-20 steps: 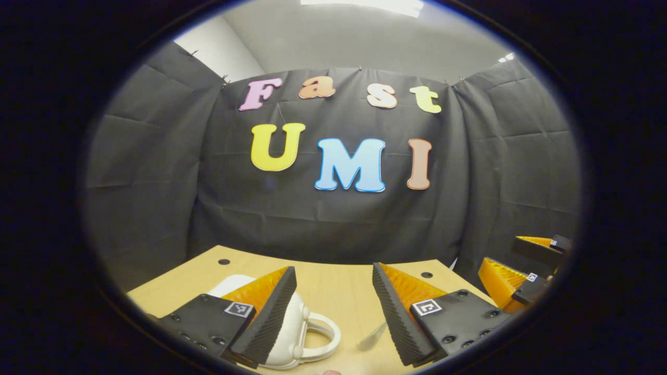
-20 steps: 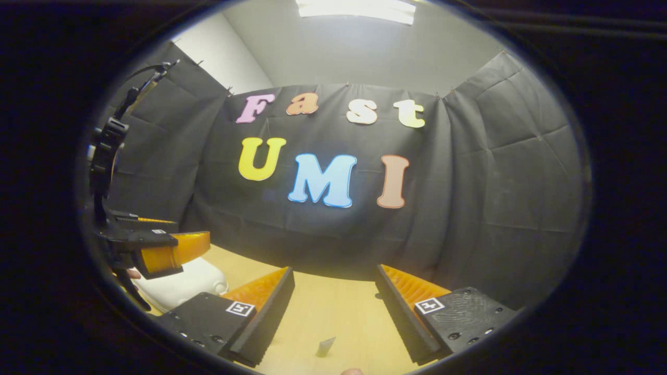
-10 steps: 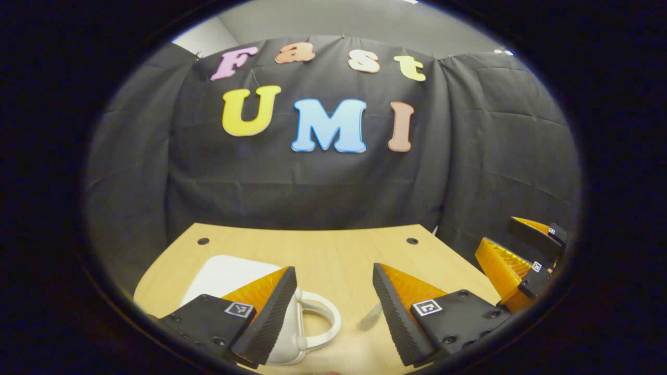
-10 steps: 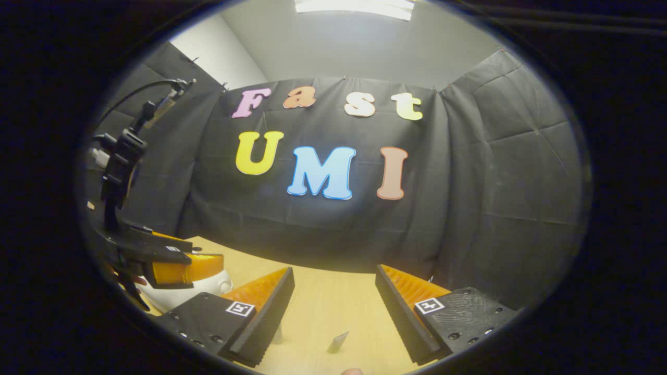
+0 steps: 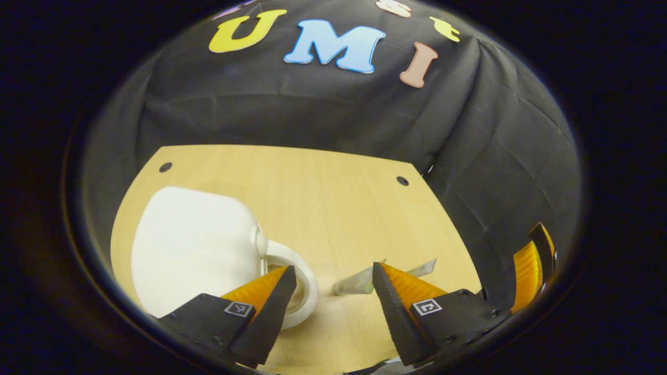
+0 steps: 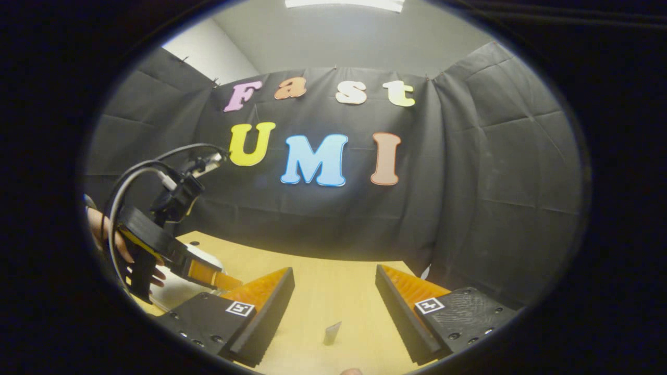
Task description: First open the suitcase, pack the skin care products into it, and then close the suitcase.
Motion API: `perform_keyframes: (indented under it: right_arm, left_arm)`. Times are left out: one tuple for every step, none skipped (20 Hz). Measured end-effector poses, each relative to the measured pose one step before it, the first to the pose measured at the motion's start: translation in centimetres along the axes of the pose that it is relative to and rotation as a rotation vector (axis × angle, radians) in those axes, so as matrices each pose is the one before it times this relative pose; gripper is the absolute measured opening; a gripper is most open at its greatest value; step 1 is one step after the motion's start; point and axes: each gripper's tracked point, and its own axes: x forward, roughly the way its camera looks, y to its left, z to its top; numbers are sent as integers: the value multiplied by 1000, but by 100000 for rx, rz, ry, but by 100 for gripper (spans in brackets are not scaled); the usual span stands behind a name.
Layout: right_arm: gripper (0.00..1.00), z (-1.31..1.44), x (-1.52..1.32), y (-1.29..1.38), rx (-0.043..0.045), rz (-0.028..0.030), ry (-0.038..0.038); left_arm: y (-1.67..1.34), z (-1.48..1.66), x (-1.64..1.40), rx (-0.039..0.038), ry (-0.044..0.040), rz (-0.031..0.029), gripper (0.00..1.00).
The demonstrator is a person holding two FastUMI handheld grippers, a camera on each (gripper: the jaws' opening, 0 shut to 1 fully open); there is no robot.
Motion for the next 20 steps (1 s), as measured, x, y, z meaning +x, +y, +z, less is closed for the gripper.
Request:
perform_keyframes:
  right_arm:
    - [95,58,41,-104,526,301,105]
    - [95,-82,170,-86,470,233,205]
    - [95,17,80,-46,402,514,218]
    - [95,-184,121,-10,301,541,390]
    - [95,-21,81,-36,225,259,259]
    - [95,-110,43,-10,298,289,293]
    - [95,20,152,40,231,370,202]
    - [95,-96,24,63,95,232,76]
    - [95,21,112,-26,-104,16,187]
    - [95,-180,23,-31,-162,-77,349]
    - [95,0,29,-71,51,-101,273]
    - [95,-1,-51,-1,101,-168,66]
    - [95,78,35,-41,101,-194,204]
    - [95,-145,-53,-67,-36,-232,190]
    - [95,74,8,-103,-109,-286,135]
    - [95,-118,-48,-68,-36,-247,118]
    - [95,77,-50,-67,138,-98,-58]
    - [95,-116,-92,5,176,-35,30]
    - [95,-18,-5,32,192,-19,106]
    - [95,-130,-47,-2,186,72,243]
  left_arm:
    - [481,-560,727,-773,3899,1181,96]
    - [331,-569,901,-1782,3898,218,95]
    - [190,-508,850,-2029,4321,27,95]
    - [376,-318,971,-1782,3323,-2,95]
    - [267,-241,803,-1690,3060,56,95]
    - [459,-228,893,-1338,2883,714,95]
    - [432,-123,735,-890,2796,1081,94]
    - [251,-299,804,-406,2251,232,89]
    - [124,-42,750,173,1708,455,85]
    - [-99,127,401,873,1802,-273,77]
    - [-42,-130,366,1095,2008,435,75]
    - [-215,-349,536,631,1831,-336,67]
    - [-87,-263,281,441,1950,-125,64]
    - [191,-284,175,113,2031,773,57]
    - [205,-168,-80,326,1715,747,51]
    - [727,-87,124,-235,1311,2098,38]
    - [295,93,21,-1204,712,937,38]
    - [-177,-86,58,-899,755,52,23]
    - [-42,21,-102,-311,185,-506,23]
    - [-48,123,-291,131,-191,-411,20]
